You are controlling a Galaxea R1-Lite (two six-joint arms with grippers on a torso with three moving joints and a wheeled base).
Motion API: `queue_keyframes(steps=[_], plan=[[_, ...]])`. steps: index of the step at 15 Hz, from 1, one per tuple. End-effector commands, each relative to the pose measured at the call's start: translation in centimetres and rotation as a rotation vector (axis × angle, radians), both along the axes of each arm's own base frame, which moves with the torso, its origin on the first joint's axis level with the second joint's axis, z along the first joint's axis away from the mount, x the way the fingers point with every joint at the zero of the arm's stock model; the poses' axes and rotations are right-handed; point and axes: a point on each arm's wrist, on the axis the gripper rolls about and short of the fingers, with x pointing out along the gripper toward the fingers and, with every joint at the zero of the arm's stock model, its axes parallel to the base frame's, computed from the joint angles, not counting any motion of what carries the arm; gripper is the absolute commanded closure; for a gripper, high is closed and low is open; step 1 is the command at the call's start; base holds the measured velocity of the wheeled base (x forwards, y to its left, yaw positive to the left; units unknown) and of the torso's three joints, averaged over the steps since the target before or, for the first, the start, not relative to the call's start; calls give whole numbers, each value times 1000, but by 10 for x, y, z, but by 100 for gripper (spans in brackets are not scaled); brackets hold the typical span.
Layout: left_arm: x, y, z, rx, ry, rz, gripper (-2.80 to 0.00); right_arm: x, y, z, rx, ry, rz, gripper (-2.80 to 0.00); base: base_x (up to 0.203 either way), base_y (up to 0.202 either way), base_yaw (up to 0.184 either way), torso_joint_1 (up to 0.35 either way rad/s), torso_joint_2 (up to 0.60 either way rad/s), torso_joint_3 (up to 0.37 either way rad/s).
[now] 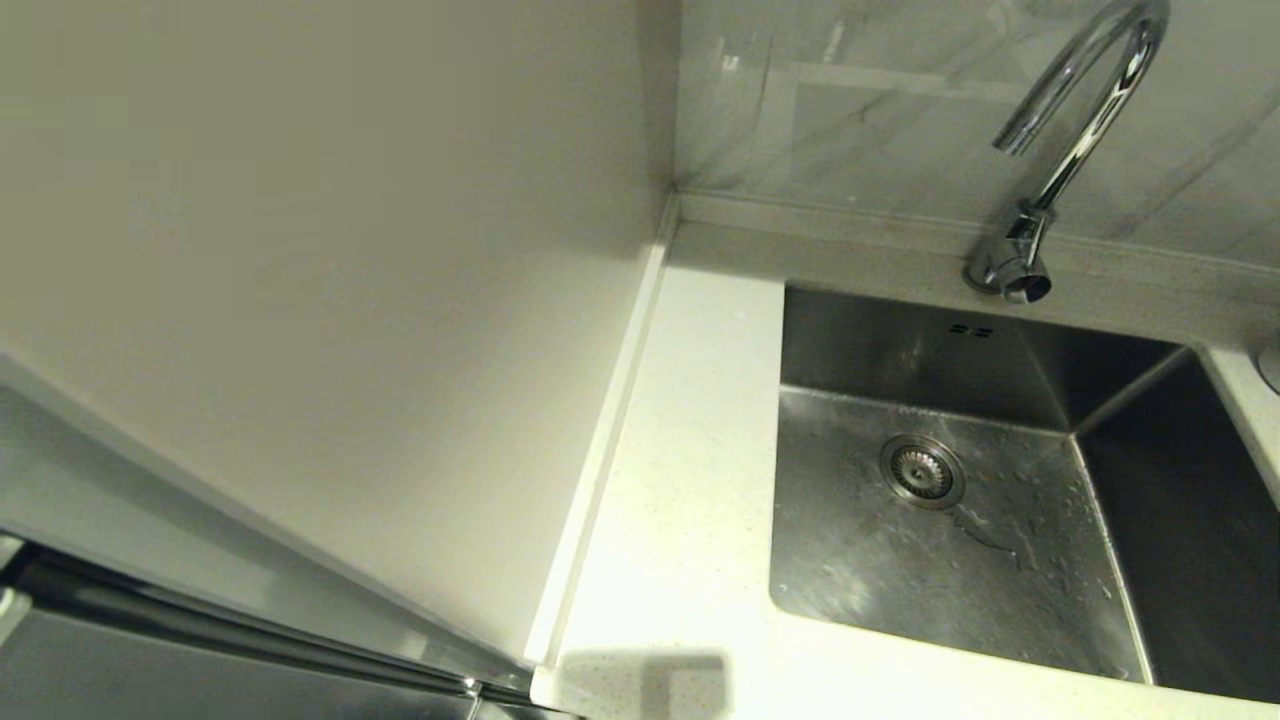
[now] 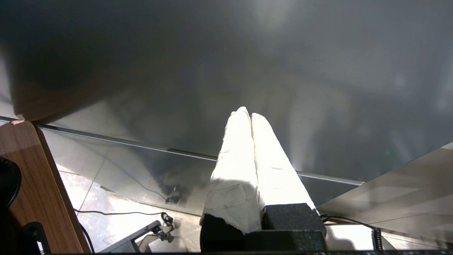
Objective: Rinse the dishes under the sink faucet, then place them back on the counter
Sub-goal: Put a bowl into the sink
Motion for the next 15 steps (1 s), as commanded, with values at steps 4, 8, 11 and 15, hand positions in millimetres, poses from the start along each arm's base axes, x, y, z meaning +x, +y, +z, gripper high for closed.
queue_keyframes(steps=[4, 8, 11, 15], plan=[[0, 0, -1, -1, 3, 0, 0, 103, -3, 135, -49, 234, -75, 0, 0, 0, 0, 0, 0, 0], [0, 0, -1, -1, 3, 0, 0, 133, -7, 160, -92, 516, -149, 0, 0, 0, 0, 0, 0, 0], [0, 0, -1, -1, 3, 0, 0, 127, -11, 168, -121, 689, -342, 0, 0, 0, 0, 0, 0, 0], [0, 0, -1, -1, 3, 0, 0, 176, -14, 187, 28, 718, -434, 0, 0, 0, 0, 0, 0, 0]])
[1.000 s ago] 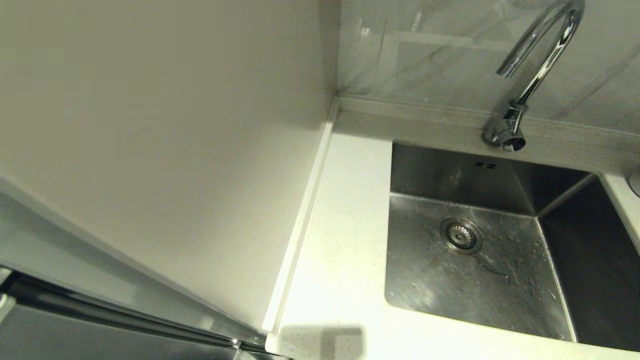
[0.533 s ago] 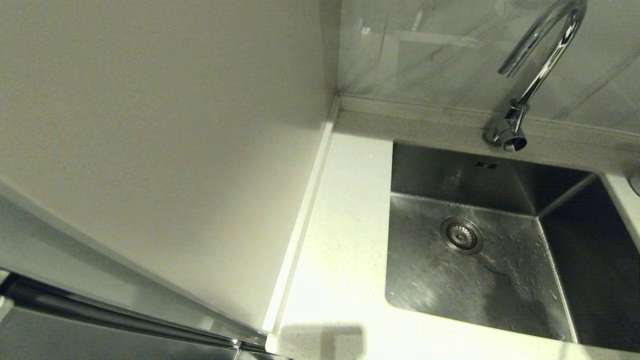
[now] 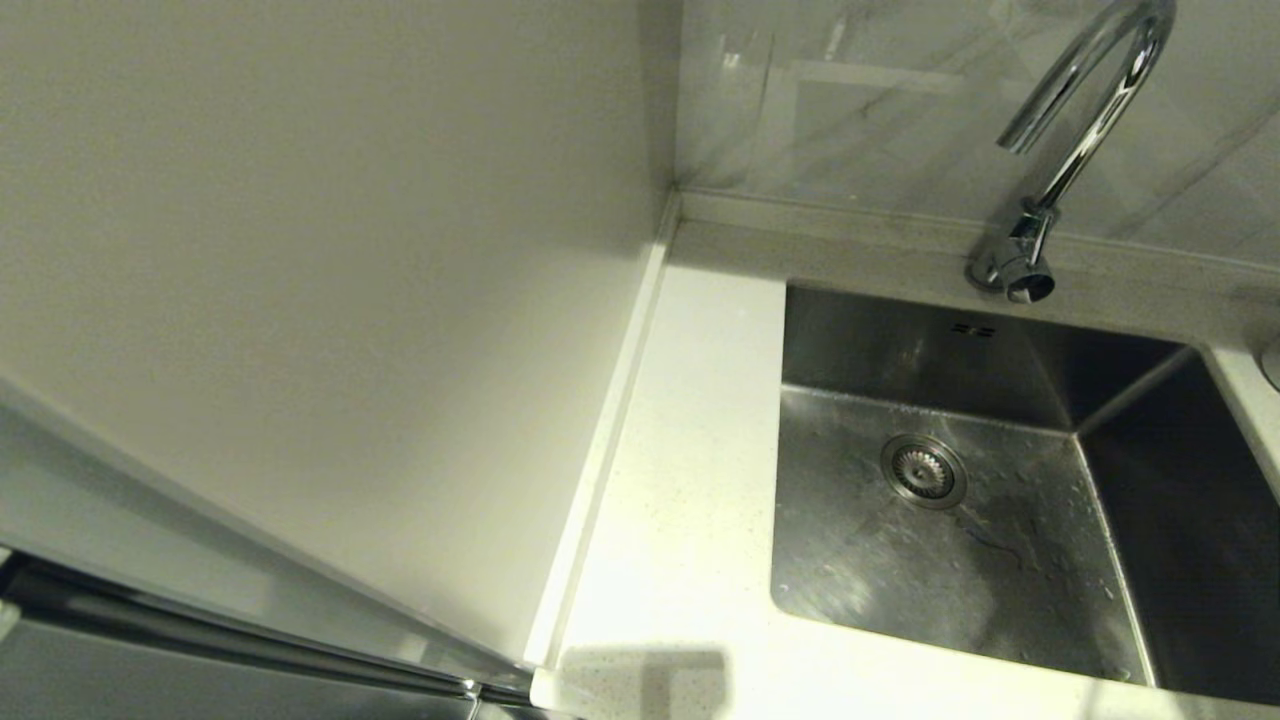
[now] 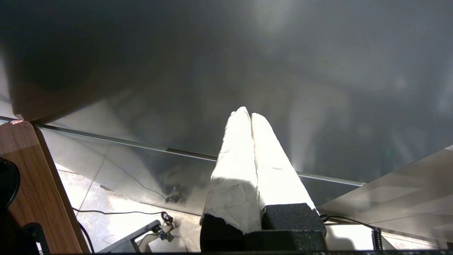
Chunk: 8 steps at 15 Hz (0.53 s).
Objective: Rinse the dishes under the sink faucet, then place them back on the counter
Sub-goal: Put a bowl into the sink
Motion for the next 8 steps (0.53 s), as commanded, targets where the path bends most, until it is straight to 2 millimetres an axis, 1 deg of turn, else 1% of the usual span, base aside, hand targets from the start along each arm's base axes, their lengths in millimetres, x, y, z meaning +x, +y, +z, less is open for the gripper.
queue_keyframes(steps=[1, 3, 5, 7, 8], plan=[[0, 0, -1, 0, 3, 0, 0, 53, -4, 6, 29, 79, -53, 0, 0, 0, 0, 0, 0, 0], [0, 0, -1, 0, 3, 0, 0, 83, -13, 5, -3, 178, -85, 0, 0, 0, 0, 0, 0, 0], [0, 0, -1, 0, 3, 0, 0, 111, -30, -3, -37, 282, -76, 0, 0, 0, 0, 0, 0, 0], [0, 0, -1, 0, 3, 0, 0, 130, -42, -9, -6, 313, -47, 0, 0, 0, 0, 0, 0, 0], [0, 0, -1, 0, 3, 0, 0, 132, -47, -7, 7, 282, -21, 0, 0, 0, 0, 0, 0, 0]])
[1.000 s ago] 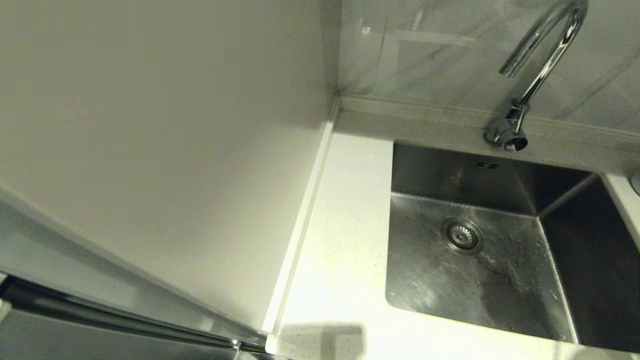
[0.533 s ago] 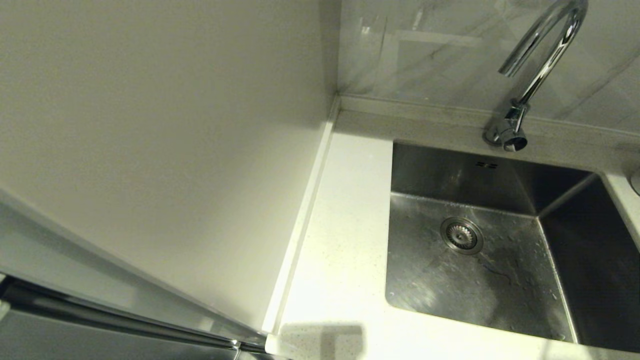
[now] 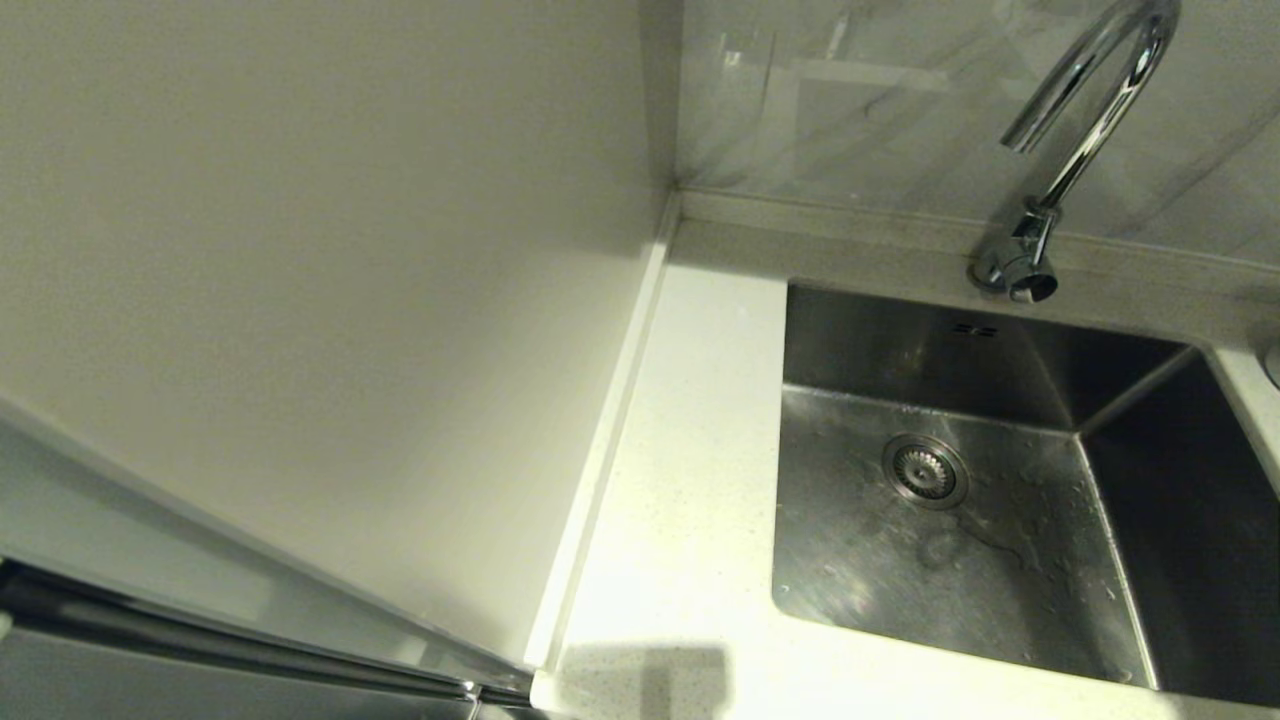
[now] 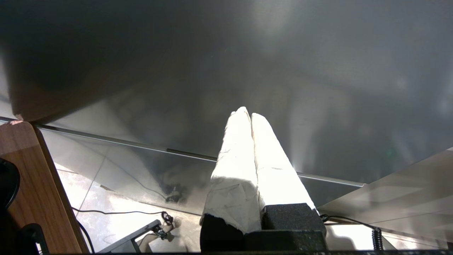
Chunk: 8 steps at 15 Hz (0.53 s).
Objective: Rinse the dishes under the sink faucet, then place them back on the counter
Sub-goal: Put a bowl into the sink
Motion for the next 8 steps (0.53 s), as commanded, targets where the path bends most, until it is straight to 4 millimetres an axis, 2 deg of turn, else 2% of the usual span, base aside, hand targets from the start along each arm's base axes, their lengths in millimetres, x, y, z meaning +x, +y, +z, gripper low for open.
queue_keyframes(steps=[1, 4, 8], plan=[[0, 0, -1, 0, 3, 0, 0, 25, -17, -3, 41, -38, 17, 0, 0, 0, 0, 0, 0, 0], [0, 0, -1, 0, 3, 0, 0, 43, -35, 17, -9, -288, 95, 0, 0, 0, 0, 0, 0, 0], [0, 0, -1, 0, 3, 0, 0, 45, -60, 12, -63, -259, 110, 0, 0, 0, 0, 0, 0, 0]])
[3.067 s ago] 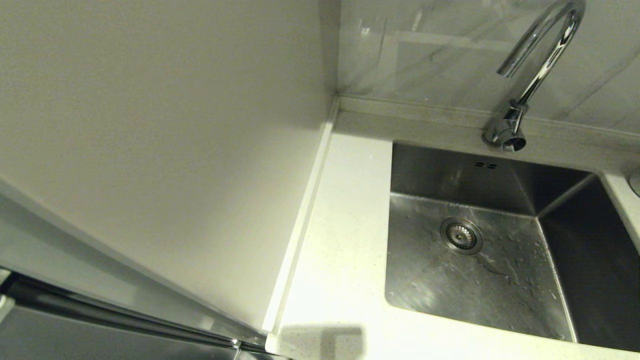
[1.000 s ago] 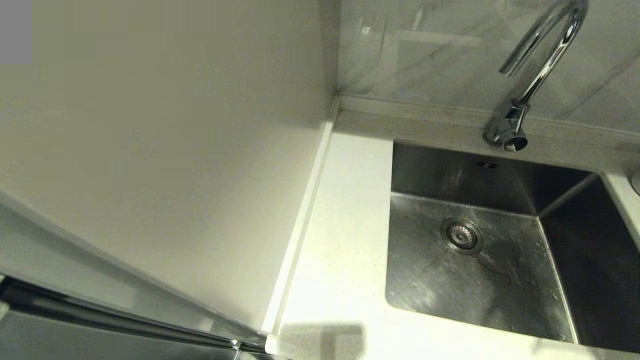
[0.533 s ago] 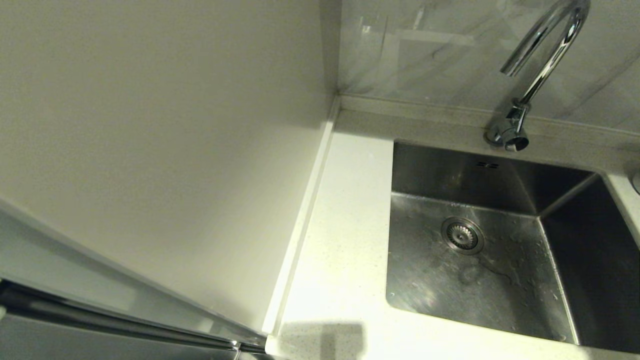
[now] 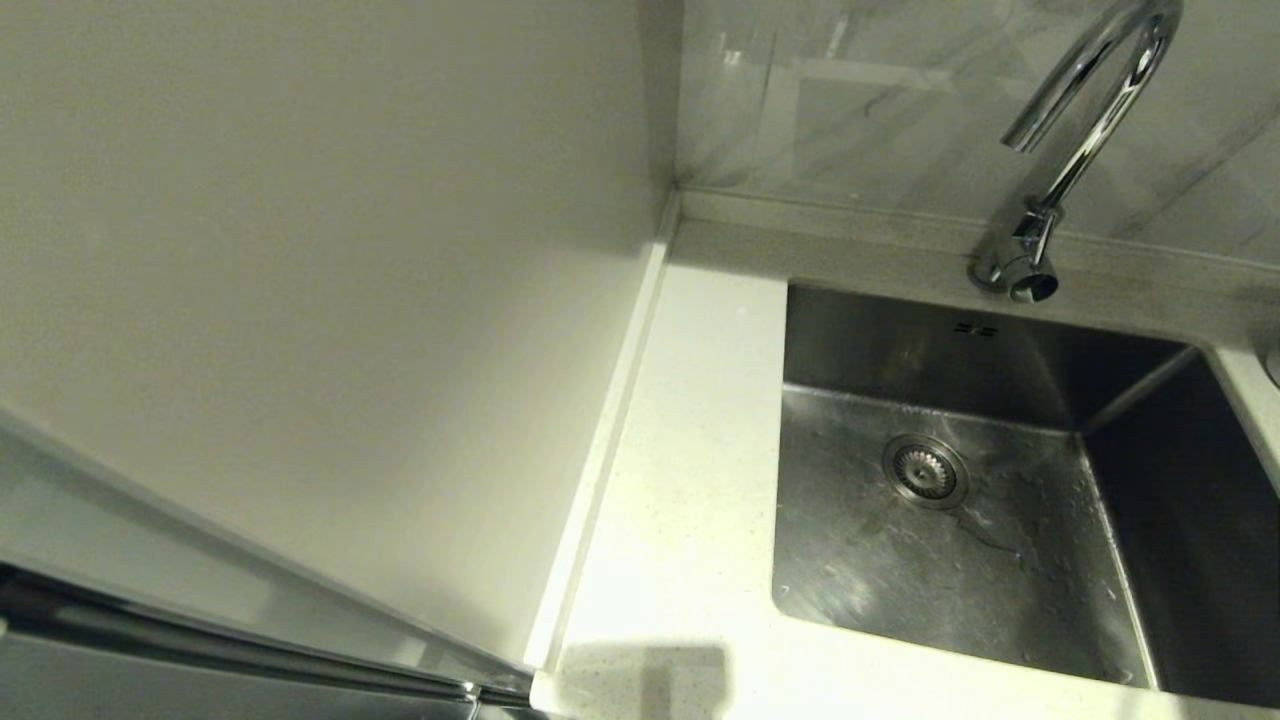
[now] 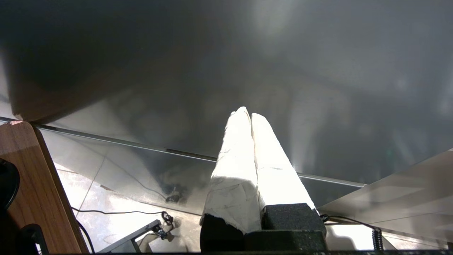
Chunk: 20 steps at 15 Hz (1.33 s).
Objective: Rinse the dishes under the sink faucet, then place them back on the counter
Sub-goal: Put a bowl into the sink
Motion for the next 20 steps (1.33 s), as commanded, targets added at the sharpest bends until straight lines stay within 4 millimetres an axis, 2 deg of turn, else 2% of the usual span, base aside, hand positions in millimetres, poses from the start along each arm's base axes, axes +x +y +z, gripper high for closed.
queue_keyframes(steps=[1, 6, 9, 11, 17, 18, 20], plan=[[0, 0, -1, 0, 3, 0, 0, 1, -19, -7, -44, 48, -25, 0, 0, 0, 0, 0, 0, 0], [0, 0, -1, 0, 3, 0, 0, 12, -56, -26, -35, 130, -109, 0, 0, 0, 0, 0, 0, 0], [0, 0, -1, 0, 3, 0, 0, 18, -63, -39, 2, 193, -114, 0, 0, 0, 0, 0, 0, 0], [0, 0, -1, 0, 3, 0, 0, 12, -64, -48, 57, 289, -123, 0, 0, 0, 0, 0, 0, 0], [0, 0, -1, 0, 3, 0, 0, 34, -84, -75, 115, 356, -136, 0, 0, 0, 0, 0, 0, 0], [0, 0, -1, 0, 3, 0, 0, 39, -86, -80, 119, 365, -139, -280, 0, 0, 0, 0, 0, 0], [0, 0, -1, 0, 3, 0, 0, 53, -96, -84, 89, 310, -141, -280, 0, 0, 0, 0, 0, 0]])
